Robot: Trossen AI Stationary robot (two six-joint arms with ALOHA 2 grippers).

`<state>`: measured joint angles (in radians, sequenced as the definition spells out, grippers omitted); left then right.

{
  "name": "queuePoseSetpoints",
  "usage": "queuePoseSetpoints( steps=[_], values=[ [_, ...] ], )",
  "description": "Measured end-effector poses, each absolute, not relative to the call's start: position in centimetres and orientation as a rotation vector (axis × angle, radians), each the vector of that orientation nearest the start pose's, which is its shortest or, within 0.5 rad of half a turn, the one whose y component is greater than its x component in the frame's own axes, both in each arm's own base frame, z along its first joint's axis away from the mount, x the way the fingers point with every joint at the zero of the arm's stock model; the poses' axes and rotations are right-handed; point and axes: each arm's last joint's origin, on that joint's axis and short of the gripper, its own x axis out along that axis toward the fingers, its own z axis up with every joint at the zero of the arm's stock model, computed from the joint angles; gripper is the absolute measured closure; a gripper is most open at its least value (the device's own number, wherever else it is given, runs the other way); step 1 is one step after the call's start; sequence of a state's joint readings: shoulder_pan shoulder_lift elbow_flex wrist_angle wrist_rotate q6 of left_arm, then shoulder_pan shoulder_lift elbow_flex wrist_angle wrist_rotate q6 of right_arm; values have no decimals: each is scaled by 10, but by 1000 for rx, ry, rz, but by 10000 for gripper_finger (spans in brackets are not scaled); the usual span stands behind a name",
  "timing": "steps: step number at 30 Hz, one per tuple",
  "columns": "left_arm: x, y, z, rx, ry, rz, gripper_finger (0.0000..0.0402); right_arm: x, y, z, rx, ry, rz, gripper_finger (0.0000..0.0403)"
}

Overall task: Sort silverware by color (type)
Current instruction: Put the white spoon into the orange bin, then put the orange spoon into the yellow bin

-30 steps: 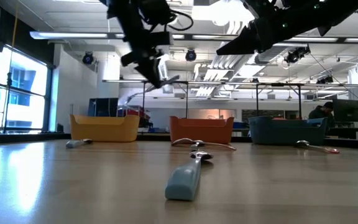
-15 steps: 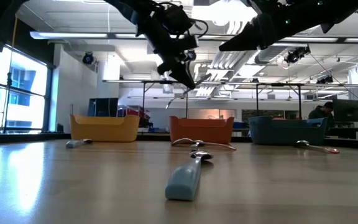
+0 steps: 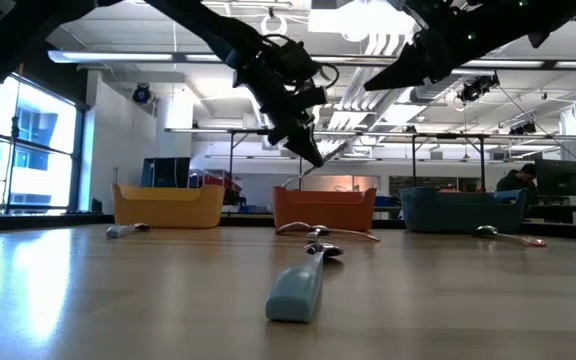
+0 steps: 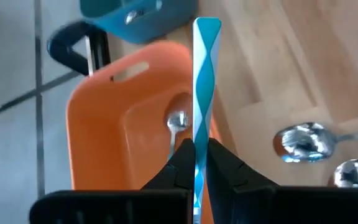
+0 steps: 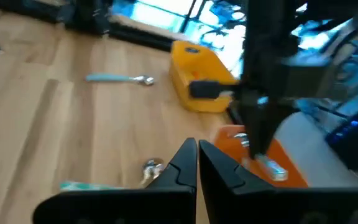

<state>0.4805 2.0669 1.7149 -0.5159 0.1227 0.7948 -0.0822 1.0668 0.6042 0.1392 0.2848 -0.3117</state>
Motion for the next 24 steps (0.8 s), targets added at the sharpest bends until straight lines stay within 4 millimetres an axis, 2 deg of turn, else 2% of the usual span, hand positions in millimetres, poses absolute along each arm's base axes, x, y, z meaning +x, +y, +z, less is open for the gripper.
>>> queuePoseSetpoints(
  steps=[7, 14, 24],
  values=[
    [412, 224, 222, 481, 878, 20, 398, 221, -27, 254, -324, 367, -355, 403],
    [406, 238, 215, 409, 891, 62, 389, 221, -27, 254, -320, 372, -354, 403],
    [407, 239, 215, 393, 877, 76, 348, 221, -27, 254, -317, 372, -355, 403]
  ],
)
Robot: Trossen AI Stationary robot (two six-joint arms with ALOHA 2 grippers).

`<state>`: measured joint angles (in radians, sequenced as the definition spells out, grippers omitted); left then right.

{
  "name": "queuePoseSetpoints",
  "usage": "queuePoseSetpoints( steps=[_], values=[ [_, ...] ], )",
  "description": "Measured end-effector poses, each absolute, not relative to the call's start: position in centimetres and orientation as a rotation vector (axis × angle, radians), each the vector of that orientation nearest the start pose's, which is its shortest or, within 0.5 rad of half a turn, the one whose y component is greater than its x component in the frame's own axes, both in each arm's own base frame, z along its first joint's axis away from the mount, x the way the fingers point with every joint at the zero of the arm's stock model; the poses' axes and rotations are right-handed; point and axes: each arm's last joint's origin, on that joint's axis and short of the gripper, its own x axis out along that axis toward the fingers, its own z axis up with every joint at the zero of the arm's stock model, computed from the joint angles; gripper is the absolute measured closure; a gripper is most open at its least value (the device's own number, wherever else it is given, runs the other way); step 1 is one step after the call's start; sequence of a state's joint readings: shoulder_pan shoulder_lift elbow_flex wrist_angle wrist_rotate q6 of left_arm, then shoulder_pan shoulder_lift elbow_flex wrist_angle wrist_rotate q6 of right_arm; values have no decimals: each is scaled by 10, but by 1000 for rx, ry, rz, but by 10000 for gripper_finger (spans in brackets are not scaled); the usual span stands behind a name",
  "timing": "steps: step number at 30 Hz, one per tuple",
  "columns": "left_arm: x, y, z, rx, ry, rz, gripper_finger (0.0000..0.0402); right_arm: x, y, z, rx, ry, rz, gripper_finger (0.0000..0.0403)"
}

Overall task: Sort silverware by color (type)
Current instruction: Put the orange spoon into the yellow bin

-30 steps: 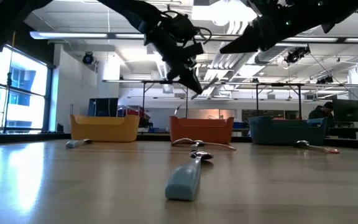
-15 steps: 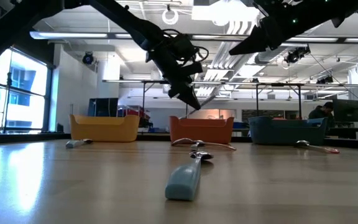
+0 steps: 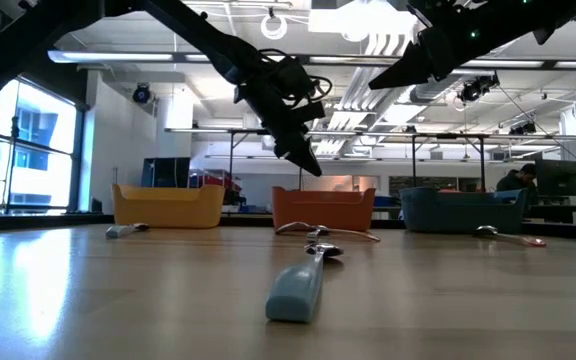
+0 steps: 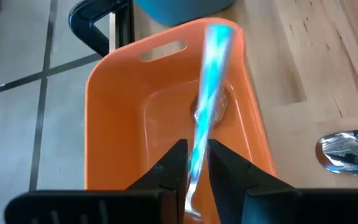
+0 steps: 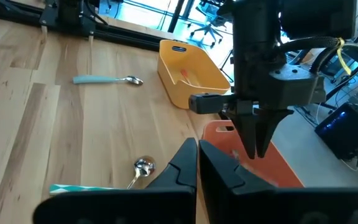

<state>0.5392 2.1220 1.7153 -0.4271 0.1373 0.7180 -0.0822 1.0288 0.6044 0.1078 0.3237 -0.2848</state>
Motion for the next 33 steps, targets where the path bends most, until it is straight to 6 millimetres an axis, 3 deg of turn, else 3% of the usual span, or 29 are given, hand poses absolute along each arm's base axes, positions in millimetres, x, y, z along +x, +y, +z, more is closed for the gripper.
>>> queuePoseSetpoints(
  steps=[6, 10, 14, 18, 27, 33],
  values=[
    [407, 238, 217, 399, 878, 83, 336, 221, -27, 253, -317, 381, -354, 403],
    [403, 235, 234, 445, 874, 129, 347, 220, -27, 251, -303, 400, -353, 403],
    [391, 238, 259, 338, 700, 99, 386, 216, -29, 247, -283, 453, -408, 403],
    [371, 237, 252, 277, 578, 128, 396, 211, -30, 244, -261, 500, -466, 403],
    [304, 181, 236, 312, 349, 254, 401, 216, -27, 239, -108, 483, -370, 403],
    [259, 134, 234, 290, 168, 247, 401, 234, -20, 216, -25, 555, -367, 383]
  ],
)
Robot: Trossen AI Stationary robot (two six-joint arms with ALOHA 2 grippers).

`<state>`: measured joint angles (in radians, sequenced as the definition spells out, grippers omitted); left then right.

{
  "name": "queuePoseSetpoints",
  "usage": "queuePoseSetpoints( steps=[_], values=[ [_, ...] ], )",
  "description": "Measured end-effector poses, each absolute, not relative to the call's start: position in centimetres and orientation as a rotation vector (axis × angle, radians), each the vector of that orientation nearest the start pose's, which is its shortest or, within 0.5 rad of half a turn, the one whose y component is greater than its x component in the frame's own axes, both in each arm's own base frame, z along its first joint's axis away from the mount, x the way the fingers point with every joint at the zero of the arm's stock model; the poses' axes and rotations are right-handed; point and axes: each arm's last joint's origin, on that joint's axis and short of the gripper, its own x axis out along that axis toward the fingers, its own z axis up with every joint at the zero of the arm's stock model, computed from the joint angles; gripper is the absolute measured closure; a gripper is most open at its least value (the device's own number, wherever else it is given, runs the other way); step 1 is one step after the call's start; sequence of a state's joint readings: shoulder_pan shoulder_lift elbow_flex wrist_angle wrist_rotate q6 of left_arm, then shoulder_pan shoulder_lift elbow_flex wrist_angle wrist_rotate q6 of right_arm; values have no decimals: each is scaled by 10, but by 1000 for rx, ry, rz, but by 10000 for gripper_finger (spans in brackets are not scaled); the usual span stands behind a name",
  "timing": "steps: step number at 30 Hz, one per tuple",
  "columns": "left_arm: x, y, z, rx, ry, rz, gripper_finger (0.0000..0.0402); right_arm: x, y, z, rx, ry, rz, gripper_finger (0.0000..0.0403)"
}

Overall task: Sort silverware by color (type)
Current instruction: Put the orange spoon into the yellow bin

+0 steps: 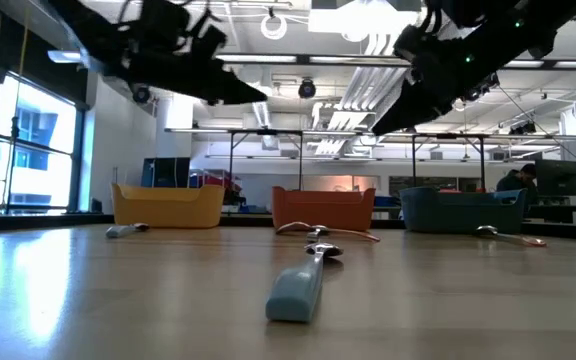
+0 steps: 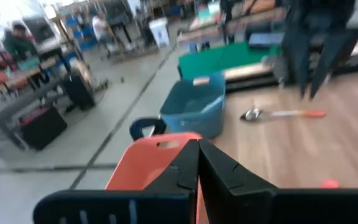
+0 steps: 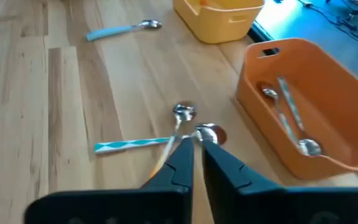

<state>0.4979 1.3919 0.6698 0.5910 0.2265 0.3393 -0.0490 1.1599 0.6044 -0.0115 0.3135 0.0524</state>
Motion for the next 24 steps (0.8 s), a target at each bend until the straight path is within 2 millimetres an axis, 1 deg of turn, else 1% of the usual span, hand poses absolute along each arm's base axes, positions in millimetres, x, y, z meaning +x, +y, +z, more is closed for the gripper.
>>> queuePoseSetpoints(
  steps=[2, 5, 9, 12, 15, 19, 24],
  values=[
    [246, 120, 232, 287, 131, 238, 401, 243, -18, 208, -16, 557, -376, 364],
    [231, 104, 230, 295, 97, 247, 401, 255, -16, 195, -5, 559, -371, 326],
    [212, 89, 222, 269, 78, 282, 401, 267, -17, 180, 52, 580, -394, 275],
    [201, 81, 214, 228, 61, 273, 401, 277, -19, 169, 90, 609, -418, 249],
    [192, 75, 205, 217, 38, 265, 401, 287, -21, 159, 138, 630, -446, 237],
    [185, 70, 197, 216, 0, 263, 401, 298, -22, 142, 213, 669, -492, 236],
    [185, 70, 199, 197, -26, 266, 401, 306, -23, 122, 228, 723, -542, 236]
  ],
)
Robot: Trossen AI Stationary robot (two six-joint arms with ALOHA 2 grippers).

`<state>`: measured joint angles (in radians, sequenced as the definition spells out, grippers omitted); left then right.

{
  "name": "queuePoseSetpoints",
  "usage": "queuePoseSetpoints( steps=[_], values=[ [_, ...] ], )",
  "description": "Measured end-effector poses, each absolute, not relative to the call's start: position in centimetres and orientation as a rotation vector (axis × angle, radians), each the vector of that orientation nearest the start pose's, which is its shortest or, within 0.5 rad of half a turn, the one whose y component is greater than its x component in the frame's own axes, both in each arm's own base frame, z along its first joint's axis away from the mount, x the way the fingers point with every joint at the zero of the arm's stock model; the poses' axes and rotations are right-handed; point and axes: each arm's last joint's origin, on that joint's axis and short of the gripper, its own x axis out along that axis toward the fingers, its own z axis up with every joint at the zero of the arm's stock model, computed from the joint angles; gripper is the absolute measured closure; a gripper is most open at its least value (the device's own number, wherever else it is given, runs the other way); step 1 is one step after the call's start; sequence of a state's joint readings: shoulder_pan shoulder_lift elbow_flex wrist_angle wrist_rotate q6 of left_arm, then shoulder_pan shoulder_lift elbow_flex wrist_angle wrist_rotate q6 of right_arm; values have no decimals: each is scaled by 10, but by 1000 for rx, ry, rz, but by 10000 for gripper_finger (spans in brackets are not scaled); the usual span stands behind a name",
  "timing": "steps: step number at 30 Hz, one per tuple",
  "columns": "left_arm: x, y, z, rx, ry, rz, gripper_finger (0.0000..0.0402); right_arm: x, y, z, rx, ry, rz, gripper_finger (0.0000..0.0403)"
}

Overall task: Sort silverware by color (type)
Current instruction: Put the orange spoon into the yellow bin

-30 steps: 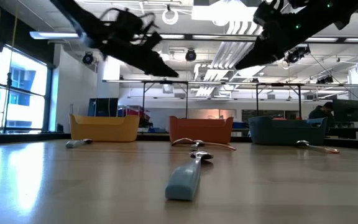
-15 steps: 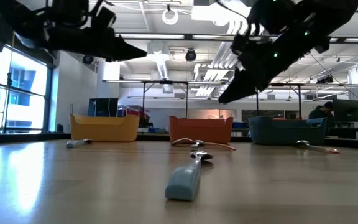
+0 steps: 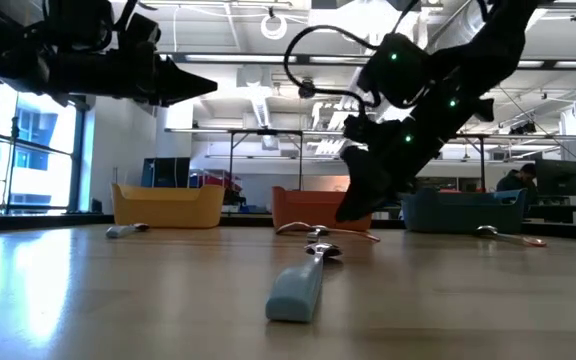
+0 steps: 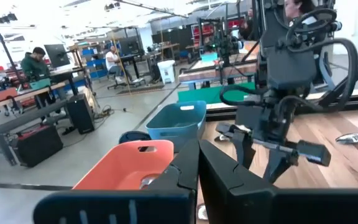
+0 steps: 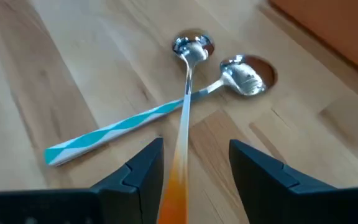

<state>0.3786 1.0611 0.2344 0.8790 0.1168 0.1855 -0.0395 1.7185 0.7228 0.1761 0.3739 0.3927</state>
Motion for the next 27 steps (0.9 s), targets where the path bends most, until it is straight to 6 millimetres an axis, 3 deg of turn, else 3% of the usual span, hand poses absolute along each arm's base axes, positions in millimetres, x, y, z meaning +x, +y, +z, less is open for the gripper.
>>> queuePoseSetpoints(
  steps=[12, 18, 25, 27],
  values=[
    [186, 70, 198, 143, -26, 250, 401, 317, -27, 101, 258, 770, -570, 248],
    [187, 69, 195, 89, -17, 221, 401, 316, -28, 100, 273, 788, -595, 298],
    [189, 70, 192, 45, -5, 230, 401, 315, -29, 99, 248, 799, -591, 384],
    [189, 70, 192, 36, -6, 230, 401, 315, -29, 100, 230, 795, -595, 389]
  ],
)
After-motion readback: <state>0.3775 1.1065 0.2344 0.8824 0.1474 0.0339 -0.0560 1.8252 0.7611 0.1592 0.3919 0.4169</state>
